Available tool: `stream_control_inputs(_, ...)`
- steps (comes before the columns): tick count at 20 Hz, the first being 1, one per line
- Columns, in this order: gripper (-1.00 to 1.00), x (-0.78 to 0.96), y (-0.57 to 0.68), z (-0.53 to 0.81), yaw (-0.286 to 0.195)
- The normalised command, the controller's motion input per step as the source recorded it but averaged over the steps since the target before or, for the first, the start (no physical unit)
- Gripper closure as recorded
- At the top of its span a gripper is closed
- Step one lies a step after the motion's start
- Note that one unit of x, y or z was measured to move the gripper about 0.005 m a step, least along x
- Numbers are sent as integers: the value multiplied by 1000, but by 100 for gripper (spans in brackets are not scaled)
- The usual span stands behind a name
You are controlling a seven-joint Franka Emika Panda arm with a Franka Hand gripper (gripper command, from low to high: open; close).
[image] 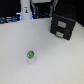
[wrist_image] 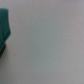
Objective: Open the kcup holder, insert the kcup into the holder, and close the kcup holder
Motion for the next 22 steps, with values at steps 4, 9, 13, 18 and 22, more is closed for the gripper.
stream_control_inputs(4,-100,-189,599,99,-152)
stream_control_inputs(9,-100,-218,626,52,-186)
stream_control_inputs(13,-100,-314,607,9,-199)
stream_control_inputs(18,-100,-369,614,-11,-184)
stream_control_inputs(22,-100,-340,605,-81,-183)
